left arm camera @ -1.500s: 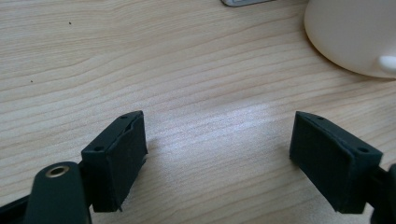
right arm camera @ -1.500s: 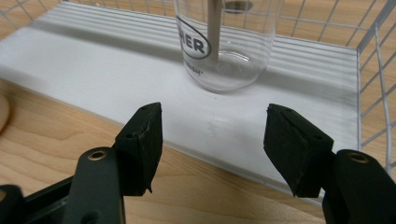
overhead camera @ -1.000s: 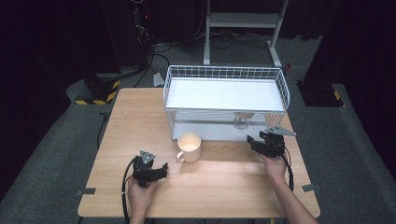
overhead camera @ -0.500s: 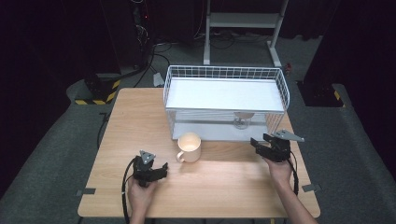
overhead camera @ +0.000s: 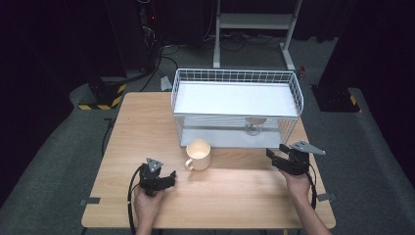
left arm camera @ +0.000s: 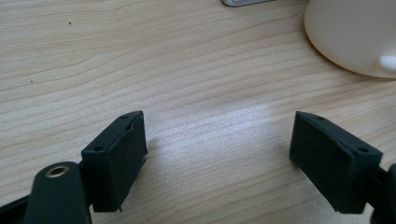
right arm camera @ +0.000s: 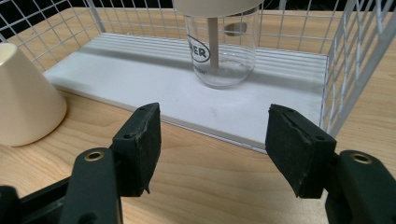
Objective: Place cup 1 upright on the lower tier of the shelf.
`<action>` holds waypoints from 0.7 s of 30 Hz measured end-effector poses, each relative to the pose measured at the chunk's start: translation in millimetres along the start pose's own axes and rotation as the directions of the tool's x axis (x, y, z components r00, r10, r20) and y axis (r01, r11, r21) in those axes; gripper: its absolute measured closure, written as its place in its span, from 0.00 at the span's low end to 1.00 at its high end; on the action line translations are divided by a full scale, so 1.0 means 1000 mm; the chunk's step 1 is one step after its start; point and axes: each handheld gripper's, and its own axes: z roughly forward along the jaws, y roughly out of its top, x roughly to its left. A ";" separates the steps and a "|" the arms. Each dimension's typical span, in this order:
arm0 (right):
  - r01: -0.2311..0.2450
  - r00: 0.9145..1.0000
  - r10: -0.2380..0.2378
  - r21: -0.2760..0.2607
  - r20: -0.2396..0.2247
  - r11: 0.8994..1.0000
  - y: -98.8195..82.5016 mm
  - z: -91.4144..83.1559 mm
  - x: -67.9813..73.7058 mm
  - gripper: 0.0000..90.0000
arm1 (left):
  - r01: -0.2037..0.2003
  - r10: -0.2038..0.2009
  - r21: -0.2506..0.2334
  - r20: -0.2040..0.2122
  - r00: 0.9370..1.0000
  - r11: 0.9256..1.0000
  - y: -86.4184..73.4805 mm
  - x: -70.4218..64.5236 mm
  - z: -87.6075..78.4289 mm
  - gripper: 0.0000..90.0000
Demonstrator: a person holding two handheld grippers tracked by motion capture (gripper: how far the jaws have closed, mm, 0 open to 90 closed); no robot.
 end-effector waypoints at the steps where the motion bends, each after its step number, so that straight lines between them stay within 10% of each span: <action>1: -0.001 1.000 0.001 0.000 -0.002 1.000 -0.001 -0.001 0.000 0.40 | 0.000 0.000 0.000 0.000 1.000 1.000 0.000 0.000 0.000 0.21; 21: 0.018 1.000 -0.018 -0.007 -0.002 1.000 -0.027 -0.023 0.001 0.39 | 0.001 -0.001 0.001 -0.001 1.000 1.000 0.000 0.000 0.000 0.21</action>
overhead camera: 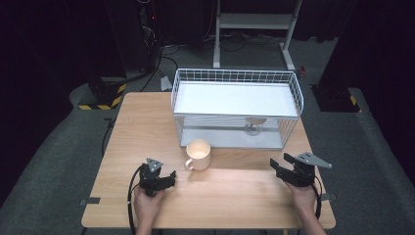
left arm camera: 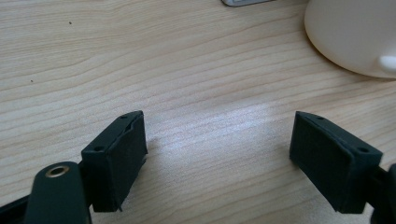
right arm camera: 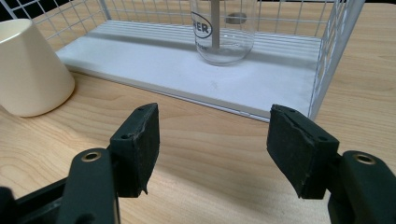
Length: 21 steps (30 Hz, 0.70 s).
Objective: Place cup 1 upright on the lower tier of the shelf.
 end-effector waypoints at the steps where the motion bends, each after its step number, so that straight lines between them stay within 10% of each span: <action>1: 0.002 1.000 -0.002 0.002 -0.003 1.000 -0.001 0.000 0.000 0.39 | 0.000 0.000 -0.001 -0.001 1.000 1.000 0.000 0.000 0.000 0.21; 21: 0.058 0.998 -0.061 0.087 0.030 0.994 -0.032 -0.004 0.002 0.37 | 0.000 0.000 0.000 0.000 1.000 1.000 0.000 0.000 0.000 0.21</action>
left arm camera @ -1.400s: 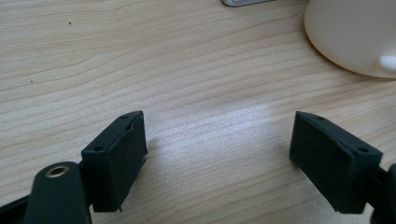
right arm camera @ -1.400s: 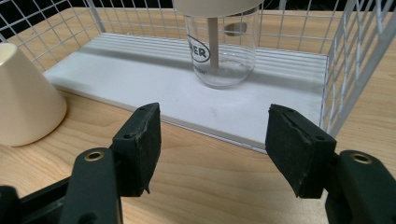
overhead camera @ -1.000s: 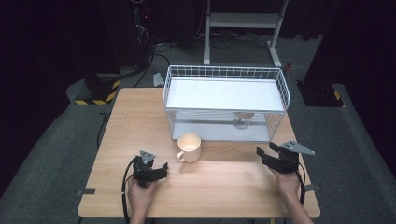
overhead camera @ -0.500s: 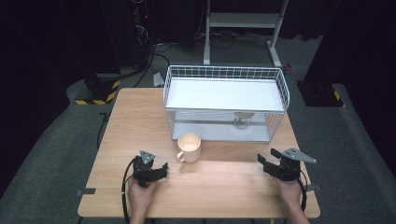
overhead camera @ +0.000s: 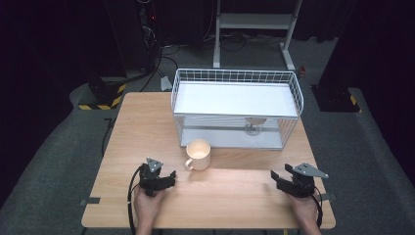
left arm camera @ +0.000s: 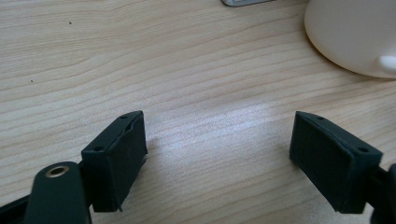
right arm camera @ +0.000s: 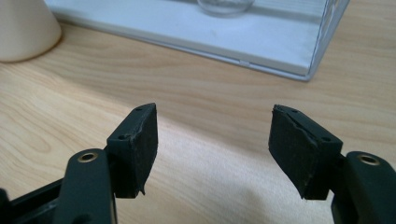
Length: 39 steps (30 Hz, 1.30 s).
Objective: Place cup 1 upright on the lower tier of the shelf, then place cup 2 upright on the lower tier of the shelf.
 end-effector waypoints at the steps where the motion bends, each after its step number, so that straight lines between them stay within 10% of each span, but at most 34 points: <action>1: 0.004 1.000 -0.004 0.015 0.008 1.000 -0.003 0.000 0.000 0.36 | 0.000 0.000 0.000 0.000 1.000 1.000 0.000 0.000 0.000 0.21; 25: 0.058 0.997 -0.065 0.180 0.031 0.982 -0.008 0.013 -0.001 0.29 | 0.002 -0.003 0.009 0.014 1.000 1.000 0.001 0.000 -0.001 0.19; 39: 0.063 0.997 -0.070 0.182 0.032 0.981 -0.008 0.014 -0.001 0.28 | -0.047 0.060 -0.076 0.181 0.982 0.996 0.005 -0.022 -0.026 0.12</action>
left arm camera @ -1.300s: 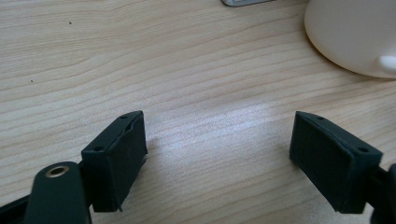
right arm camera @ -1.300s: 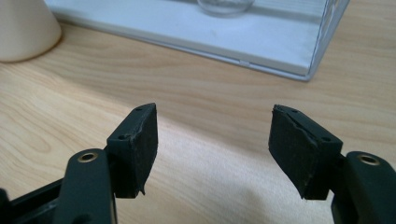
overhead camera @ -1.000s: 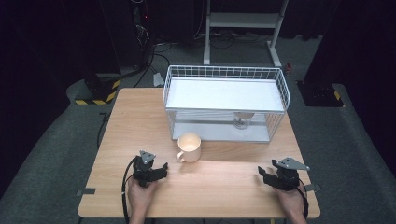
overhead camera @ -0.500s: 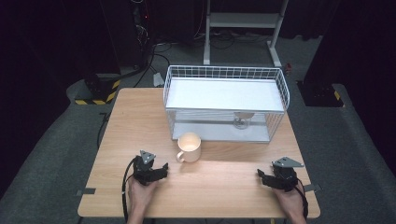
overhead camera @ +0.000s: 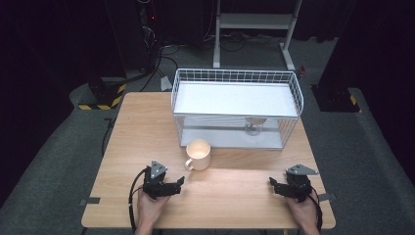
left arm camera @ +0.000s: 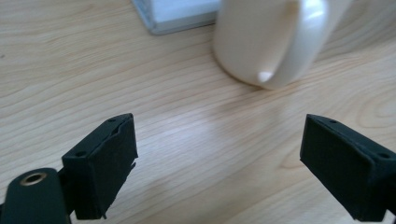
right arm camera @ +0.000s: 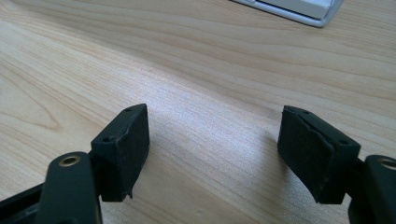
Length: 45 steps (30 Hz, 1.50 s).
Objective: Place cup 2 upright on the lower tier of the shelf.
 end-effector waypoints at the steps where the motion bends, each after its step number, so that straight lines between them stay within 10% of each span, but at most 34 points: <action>1: 0.000 1.000 0.000 0.000 0.000 1.000 0.000 0.000 0.000 0.28 | -0.005 0.005 -0.002 0.005 1.000 1.000 0.001 -0.002 0.000 0.12; 45: 0.000 1.000 0.000 -0.001 0.002 1.000 0.000 0.000 0.000 0.28 | -0.070 0.070 -0.006 0.017 0.997 0.998 0.066 -0.036 0.054 0.06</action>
